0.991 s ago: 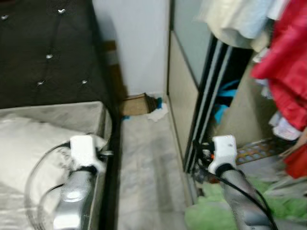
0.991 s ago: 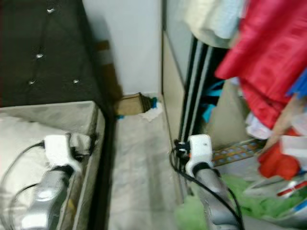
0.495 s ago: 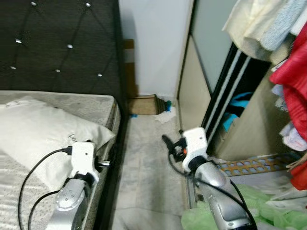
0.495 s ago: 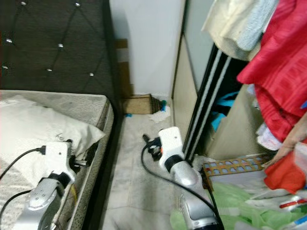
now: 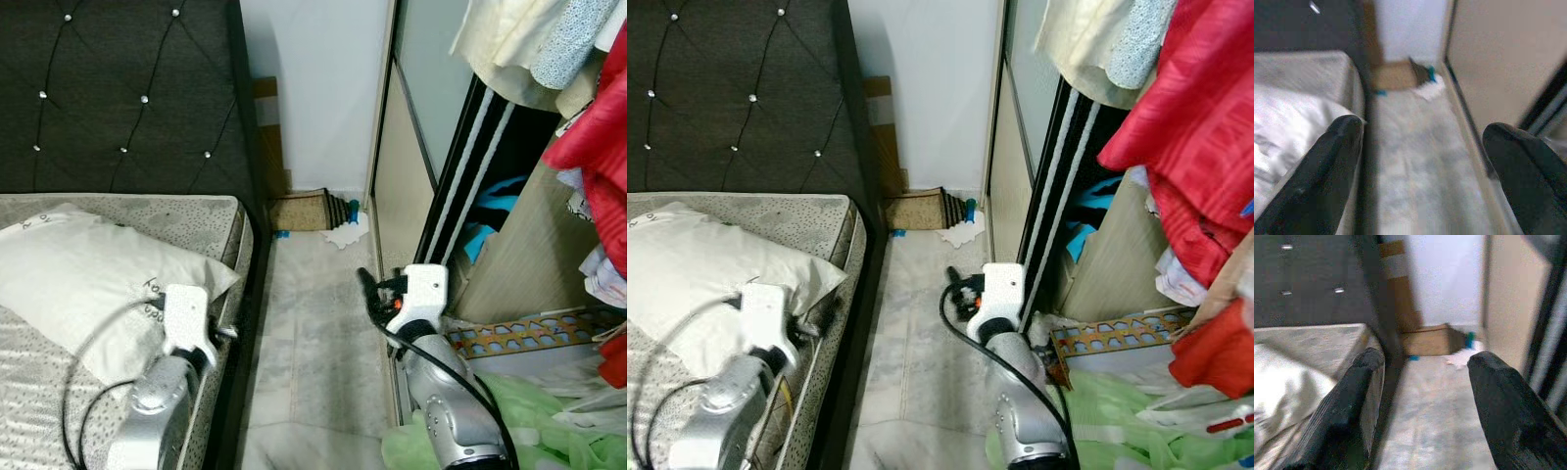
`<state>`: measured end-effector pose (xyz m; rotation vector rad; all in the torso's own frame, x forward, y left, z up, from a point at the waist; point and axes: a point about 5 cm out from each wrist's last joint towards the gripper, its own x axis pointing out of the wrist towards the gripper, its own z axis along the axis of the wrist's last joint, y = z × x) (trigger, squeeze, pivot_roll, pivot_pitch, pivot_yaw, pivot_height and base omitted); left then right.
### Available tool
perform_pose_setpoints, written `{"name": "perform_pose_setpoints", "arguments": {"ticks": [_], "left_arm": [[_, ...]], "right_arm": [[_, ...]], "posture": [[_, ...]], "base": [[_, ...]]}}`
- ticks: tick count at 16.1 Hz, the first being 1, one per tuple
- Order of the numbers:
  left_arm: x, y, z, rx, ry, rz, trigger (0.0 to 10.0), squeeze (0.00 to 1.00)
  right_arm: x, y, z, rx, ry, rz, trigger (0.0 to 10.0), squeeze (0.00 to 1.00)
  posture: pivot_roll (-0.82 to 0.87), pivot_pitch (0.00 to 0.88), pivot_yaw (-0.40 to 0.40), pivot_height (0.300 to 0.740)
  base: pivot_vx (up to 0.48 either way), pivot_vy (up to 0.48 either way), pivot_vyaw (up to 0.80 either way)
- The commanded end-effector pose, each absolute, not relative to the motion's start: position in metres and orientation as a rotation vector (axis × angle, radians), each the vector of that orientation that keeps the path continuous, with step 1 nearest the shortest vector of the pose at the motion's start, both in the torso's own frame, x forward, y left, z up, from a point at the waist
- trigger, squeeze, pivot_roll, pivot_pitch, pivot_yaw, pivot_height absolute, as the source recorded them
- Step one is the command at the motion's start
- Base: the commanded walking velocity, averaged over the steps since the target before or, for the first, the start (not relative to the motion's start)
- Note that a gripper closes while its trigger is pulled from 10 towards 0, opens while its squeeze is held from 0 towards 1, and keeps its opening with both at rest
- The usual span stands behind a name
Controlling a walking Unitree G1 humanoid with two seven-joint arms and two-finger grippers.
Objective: Clean up the room
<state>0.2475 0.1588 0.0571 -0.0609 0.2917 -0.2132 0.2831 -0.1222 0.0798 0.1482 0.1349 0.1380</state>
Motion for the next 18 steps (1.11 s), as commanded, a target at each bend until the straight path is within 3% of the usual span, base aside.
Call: {"name": "perform_pose_setpoints", "arguments": {"ticks": [1, 4, 13, 18], "left_arm": [[0.246, 0.160, 0.055, -0.062, 0.308, -0.220, 10.0, 0.00], [0.247, 0.163, 0.062, -0.083, 0.249, -0.137, 10.0, 0.00], [0.262, 0.164, 0.074, -0.067, 0.179, -0.077, 10.0, 0.00], [0.263, 0.164, 0.076, -0.075, 0.160, -0.044, 10.0, 0.00]], "right_arm": [[0.285, -0.128, 0.081, 0.151, 0.130, 0.114, 10.0, 0.00], [0.287, -0.135, 0.083, 0.045, 0.132, 0.167, 10.0, 0.00], [0.287, -0.139, 0.084, 0.007, 0.119, 0.163, 10.0, 0.00], [0.287, -0.140, 0.085, -0.018, 0.117, 0.182, 10.0, 0.00]], "posture": [[-0.13, 0.000, 0.044, 0.740], [-0.12, 0.000, 0.003, 0.740], [-0.15, 0.000, 0.013, 0.740], [-0.15, 0.000, 0.007, 0.740]], "base": [[0.000, 0.000, 0.00], [0.000, 0.000, 0.00], [0.000, 0.000, 0.79], [0.000, 0.000, 0.45]]}}
